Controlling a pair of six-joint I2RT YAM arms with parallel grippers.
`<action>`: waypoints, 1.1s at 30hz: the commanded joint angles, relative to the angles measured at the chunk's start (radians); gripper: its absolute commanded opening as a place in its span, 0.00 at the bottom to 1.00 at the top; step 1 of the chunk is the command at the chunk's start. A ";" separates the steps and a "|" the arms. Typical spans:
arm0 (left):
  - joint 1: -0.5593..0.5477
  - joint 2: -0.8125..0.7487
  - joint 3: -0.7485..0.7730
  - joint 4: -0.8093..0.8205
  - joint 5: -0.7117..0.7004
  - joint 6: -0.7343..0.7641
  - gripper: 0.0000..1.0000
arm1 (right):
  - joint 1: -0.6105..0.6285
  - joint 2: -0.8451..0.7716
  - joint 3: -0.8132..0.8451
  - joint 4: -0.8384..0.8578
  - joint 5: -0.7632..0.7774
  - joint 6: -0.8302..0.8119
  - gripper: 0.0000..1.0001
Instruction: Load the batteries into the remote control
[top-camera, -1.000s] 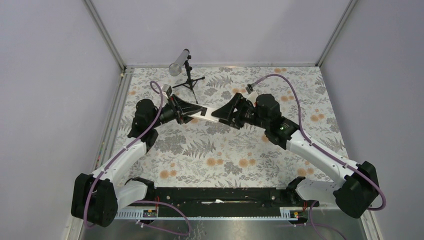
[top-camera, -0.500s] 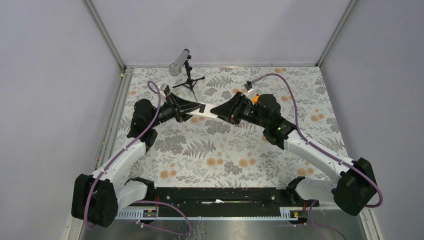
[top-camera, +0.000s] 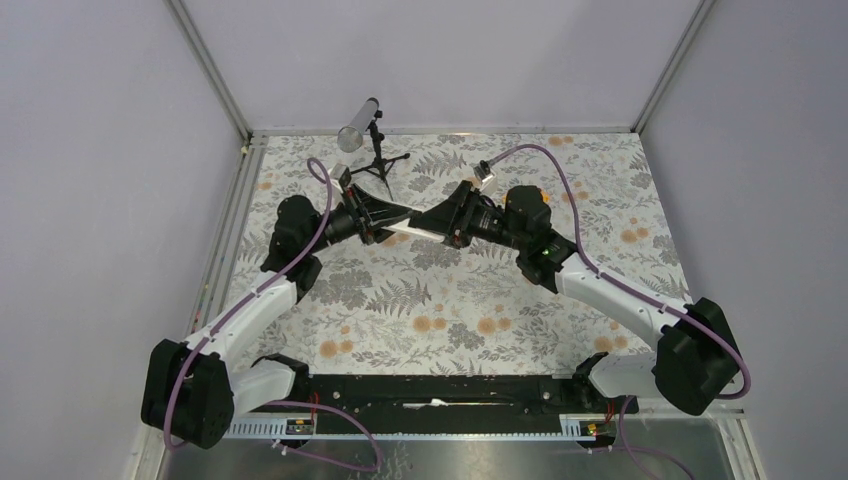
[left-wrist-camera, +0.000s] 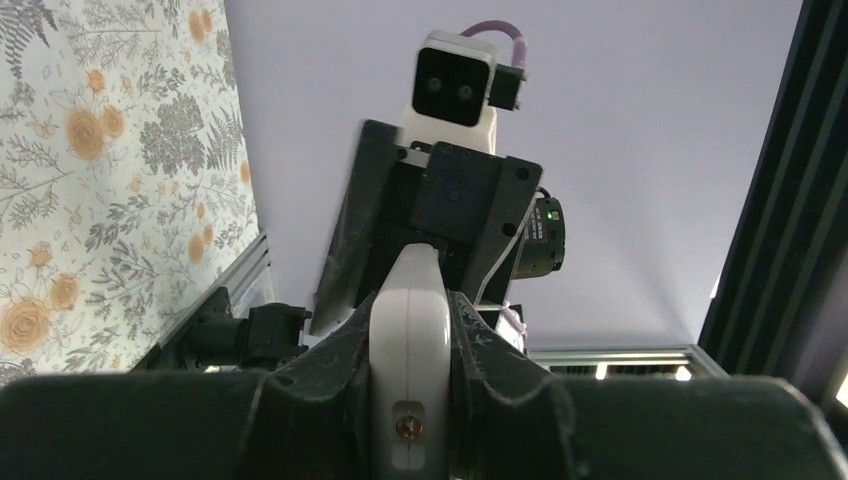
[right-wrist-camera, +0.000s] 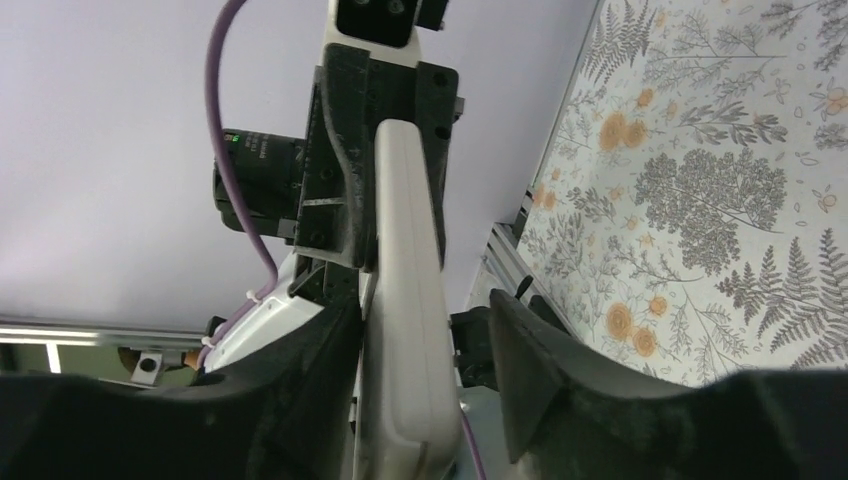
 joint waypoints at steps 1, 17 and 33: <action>0.027 -0.041 0.068 0.060 0.018 0.037 0.00 | 0.003 -0.011 0.027 -0.069 0.001 -0.092 0.70; 0.099 -0.033 0.082 0.059 0.212 0.104 0.00 | -0.077 -0.098 0.028 0.003 -0.222 -0.175 0.95; 0.086 -0.044 0.085 0.205 0.185 -0.064 0.00 | -0.073 -0.038 -0.063 0.291 -0.196 -0.040 0.22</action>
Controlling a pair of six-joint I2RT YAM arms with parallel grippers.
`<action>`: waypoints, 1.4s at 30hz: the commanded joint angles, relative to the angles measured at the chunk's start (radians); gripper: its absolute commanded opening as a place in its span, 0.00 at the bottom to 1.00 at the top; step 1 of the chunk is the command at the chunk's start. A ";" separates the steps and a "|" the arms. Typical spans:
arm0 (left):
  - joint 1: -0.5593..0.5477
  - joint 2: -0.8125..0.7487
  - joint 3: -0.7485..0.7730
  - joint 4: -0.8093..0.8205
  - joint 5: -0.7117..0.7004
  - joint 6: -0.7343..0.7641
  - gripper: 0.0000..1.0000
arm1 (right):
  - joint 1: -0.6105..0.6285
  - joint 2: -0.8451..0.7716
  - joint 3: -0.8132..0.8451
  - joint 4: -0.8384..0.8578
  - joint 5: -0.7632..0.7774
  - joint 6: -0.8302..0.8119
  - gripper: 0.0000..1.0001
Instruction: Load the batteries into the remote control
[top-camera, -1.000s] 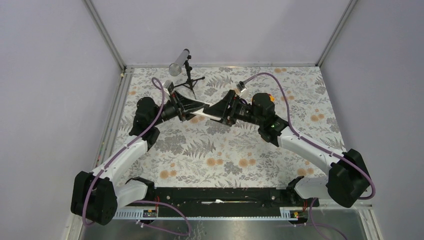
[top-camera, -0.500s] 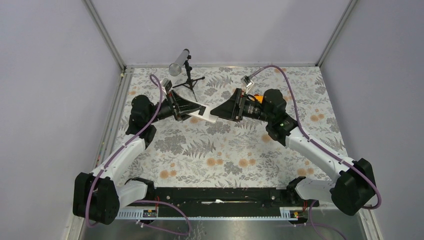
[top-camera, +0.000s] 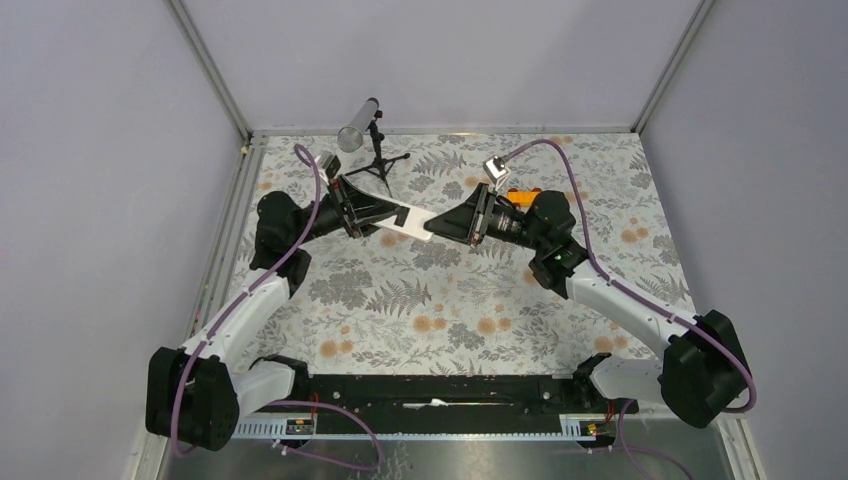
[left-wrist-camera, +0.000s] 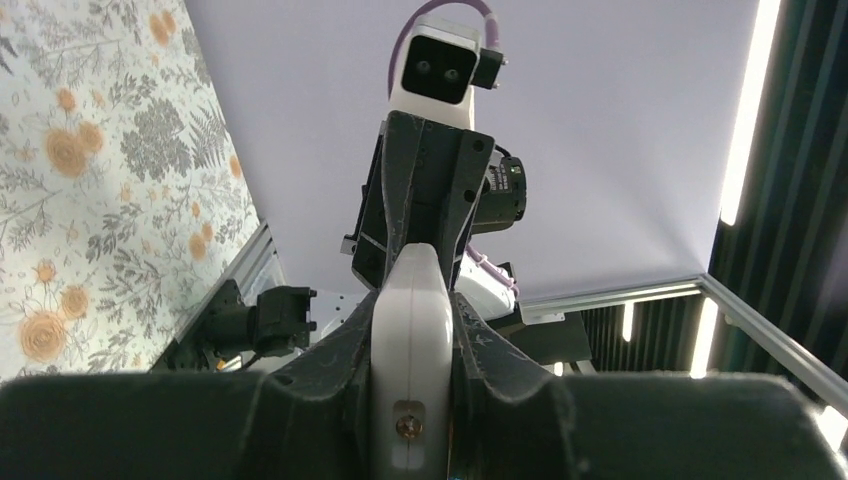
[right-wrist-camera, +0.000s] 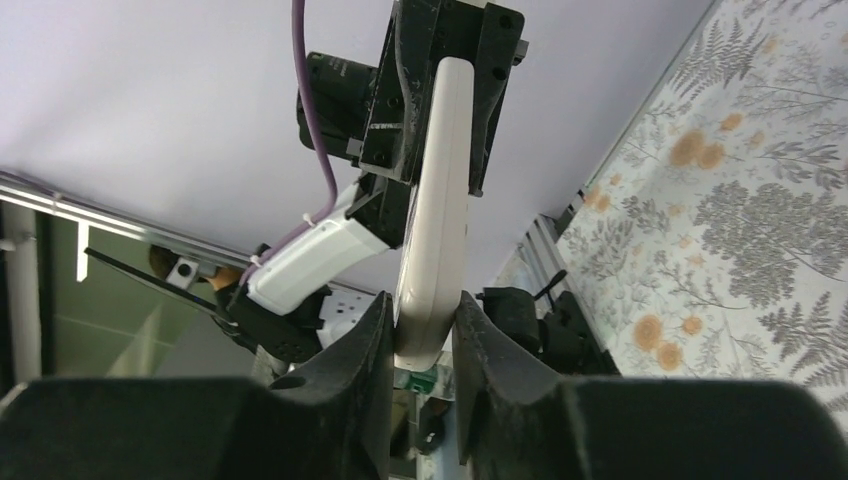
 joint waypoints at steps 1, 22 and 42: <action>-0.020 -0.030 0.056 0.135 0.002 -0.079 0.00 | 0.000 0.041 0.022 0.095 -0.014 -0.004 0.20; -0.003 -0.062 0.216 -0.445 0.153 0.537 0.00 | -0.019 0.024 0.259 -0.300 -0.331 -0.407 0.95; -0.047 -0.056 0.260 -0.522 0.260 0.716 0.02 | 0.047 0.192 0.401 -0.527 -0.456 -0.704 0.41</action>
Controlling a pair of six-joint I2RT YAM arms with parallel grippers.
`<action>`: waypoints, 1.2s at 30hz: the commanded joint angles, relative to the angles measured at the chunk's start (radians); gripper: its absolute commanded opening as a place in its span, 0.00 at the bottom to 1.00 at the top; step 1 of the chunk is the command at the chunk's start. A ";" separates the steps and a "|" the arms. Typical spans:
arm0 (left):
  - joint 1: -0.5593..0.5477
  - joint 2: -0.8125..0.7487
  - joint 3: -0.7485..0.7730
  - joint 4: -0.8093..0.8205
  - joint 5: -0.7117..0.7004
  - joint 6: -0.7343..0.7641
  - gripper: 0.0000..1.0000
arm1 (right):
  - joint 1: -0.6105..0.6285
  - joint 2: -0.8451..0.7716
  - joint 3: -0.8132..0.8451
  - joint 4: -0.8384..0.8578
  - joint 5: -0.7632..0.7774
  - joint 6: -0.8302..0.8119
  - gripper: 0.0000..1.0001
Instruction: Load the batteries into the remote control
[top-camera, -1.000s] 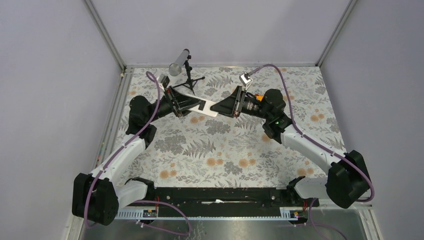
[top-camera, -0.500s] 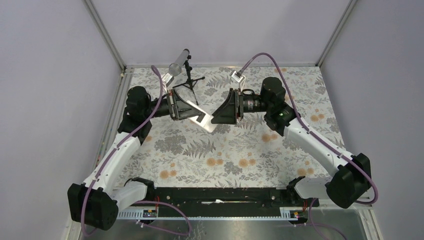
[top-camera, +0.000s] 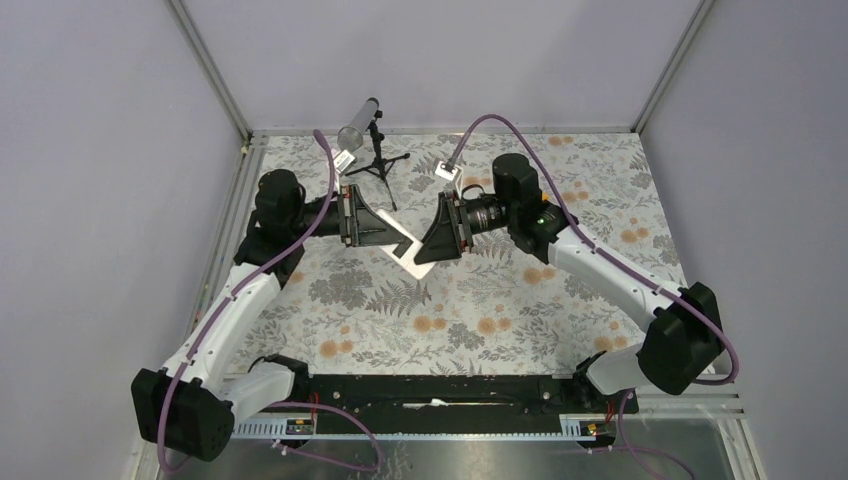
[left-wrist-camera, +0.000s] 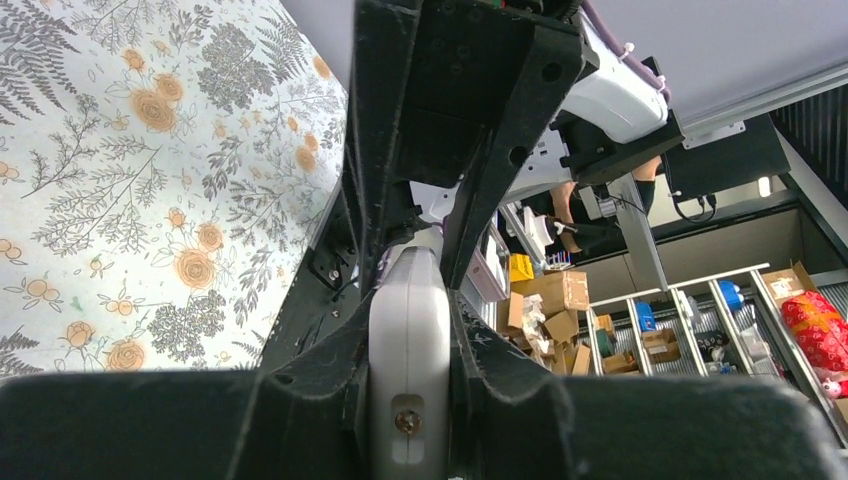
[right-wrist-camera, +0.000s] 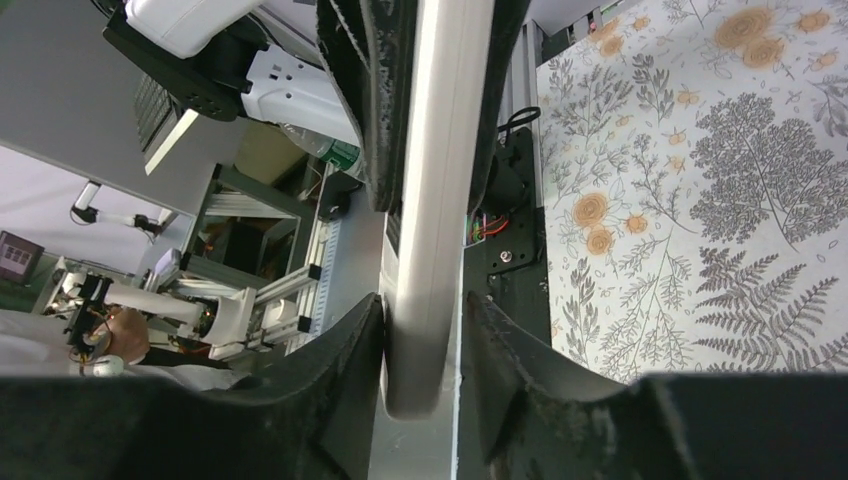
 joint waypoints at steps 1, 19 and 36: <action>-0.007 -0.006 0.039 0.019 0.034 0.029 0.05 | 0.012 0.011 0.052 0.031 0.004 -0.030 0.36; 0.131 -0.234 0.036 -0.544 -0.956 0.272 0.99 | 0.009 -0.032 -0.086 -0.597 1.420 -0.272 0.02; 0.131 -0.300 0.070 -0.593 -1.032 0.334 0.99 | 0.043 0.314 -0.116 -0.719 1.772 -0.275 0.01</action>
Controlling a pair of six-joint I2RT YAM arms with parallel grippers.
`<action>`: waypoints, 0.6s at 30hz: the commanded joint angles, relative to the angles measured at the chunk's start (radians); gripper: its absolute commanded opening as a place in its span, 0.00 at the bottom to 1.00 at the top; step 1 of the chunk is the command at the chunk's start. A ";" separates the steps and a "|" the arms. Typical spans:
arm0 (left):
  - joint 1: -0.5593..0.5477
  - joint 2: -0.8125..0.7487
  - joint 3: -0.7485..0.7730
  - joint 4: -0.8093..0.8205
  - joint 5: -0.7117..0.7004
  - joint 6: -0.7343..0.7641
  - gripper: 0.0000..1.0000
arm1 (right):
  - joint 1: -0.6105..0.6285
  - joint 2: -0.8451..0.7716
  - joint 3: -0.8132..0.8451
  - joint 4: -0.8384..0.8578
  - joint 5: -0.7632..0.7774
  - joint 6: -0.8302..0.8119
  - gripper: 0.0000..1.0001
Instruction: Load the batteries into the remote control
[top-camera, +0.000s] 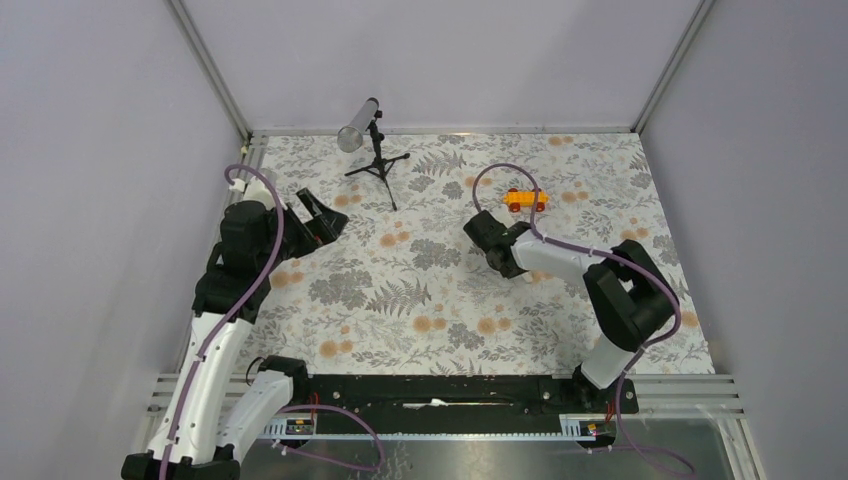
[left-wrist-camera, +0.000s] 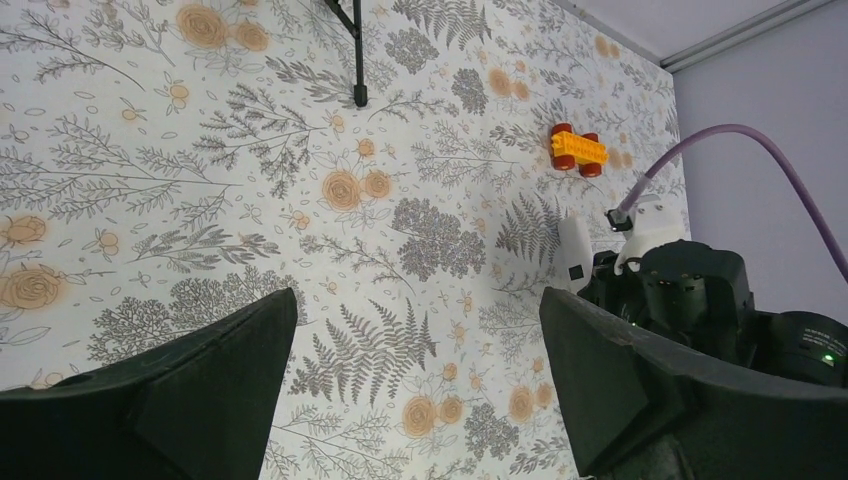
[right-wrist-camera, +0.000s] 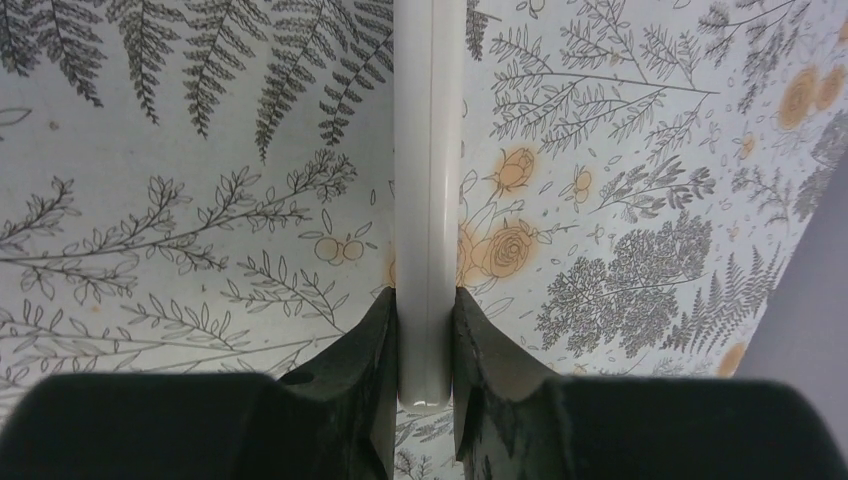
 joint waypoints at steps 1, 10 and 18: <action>0.004 -0.027 0.052 0.026 -0.037 0.032 0.99 | 0.034 0.071 0.037 -0.049 0.043 0.017 0.05; 0.004 -0.021 0.112 -0.041 -0.055 0.079 0.99 | 0.048 0.058 0.102 -0.071 -0.124 0.068 0.49; 0.004 0.068 0.238 -0.234 0.015 0.152 0.99 | 0.044 -0.183 0.116 -0.069 -0.315 0.094 0.80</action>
